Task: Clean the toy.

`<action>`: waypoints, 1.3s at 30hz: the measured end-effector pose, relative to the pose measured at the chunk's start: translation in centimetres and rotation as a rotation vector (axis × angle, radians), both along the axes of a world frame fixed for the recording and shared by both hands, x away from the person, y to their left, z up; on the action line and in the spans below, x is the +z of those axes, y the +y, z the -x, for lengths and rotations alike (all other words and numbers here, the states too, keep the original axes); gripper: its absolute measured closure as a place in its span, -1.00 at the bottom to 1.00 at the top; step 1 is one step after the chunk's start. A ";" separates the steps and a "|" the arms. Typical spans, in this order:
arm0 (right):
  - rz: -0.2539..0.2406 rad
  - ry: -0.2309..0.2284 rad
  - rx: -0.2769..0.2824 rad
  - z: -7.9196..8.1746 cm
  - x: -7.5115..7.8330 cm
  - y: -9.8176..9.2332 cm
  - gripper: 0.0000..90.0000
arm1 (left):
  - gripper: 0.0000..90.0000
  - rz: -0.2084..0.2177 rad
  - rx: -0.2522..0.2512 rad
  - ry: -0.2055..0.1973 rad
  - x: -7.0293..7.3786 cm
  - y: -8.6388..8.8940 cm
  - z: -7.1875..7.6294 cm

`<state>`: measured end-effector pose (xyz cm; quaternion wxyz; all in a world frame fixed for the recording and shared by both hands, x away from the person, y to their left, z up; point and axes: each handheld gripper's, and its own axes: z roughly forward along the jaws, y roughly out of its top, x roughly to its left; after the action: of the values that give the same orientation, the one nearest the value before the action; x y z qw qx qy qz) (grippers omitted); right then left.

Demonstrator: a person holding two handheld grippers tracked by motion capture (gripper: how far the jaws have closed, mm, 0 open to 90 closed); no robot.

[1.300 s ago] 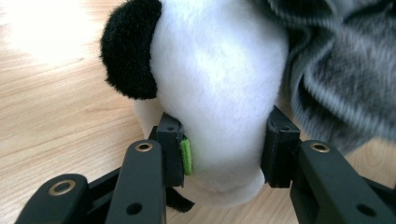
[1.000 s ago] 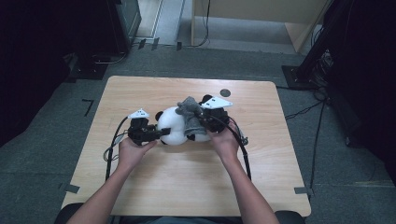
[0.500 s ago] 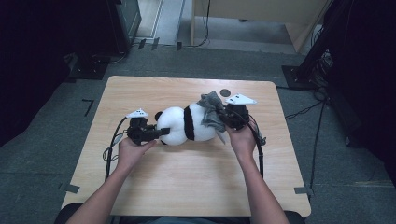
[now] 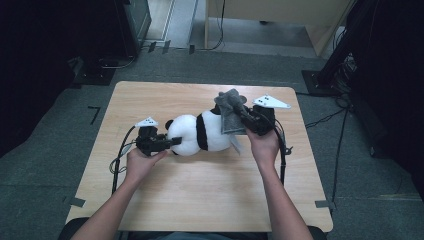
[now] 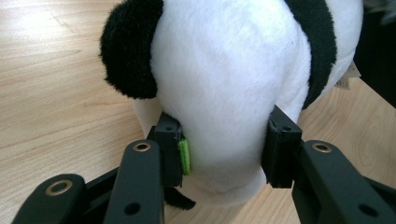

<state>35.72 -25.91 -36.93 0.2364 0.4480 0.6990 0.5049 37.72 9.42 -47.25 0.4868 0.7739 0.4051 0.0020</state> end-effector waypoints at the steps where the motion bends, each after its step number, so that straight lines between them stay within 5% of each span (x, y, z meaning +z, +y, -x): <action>1: 0.002 -0.005 0.018 0.1 0.4 0.7 0.79 | 0.29 0.002 0.002 0.001 0.0 0.0 0.0; 6: 0.010 -0.015 0.108 0.2 1.0 4.6 0.79 | 0.28 0.001 0.004 0.001 0.0 0.0 0.0; 14: 0.052 0.036 0.212 -0.4 -0.9 10.9 0.79 | 0.28 -0.008 0.006 -0.002 0.1 -0.1 0.1; 20: 0.164 0.089 0.238 -1.0 -3.4 14.1 0.79 | 0.27 -0.023 0.017 -0.007 0.2 -0.2 0.3; 29: 0.200 0.063 0.229 -1.2 -4.6 13.4 0.78 | 0.26 -0.024 0.022 0.003 0.2 -0.2 0.2; 39: 0.222 0.047 0.162 -1.5 -4.1 9.8 0.78 | 0.25 -0.026 -0.001 -0.013 0.3 -0.5 0.2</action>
<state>37.18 -16.16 -41.03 0.2268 0.3727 0.7898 0.4312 37.56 8.93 -46.99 0.4793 0.7803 0.4016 0.0121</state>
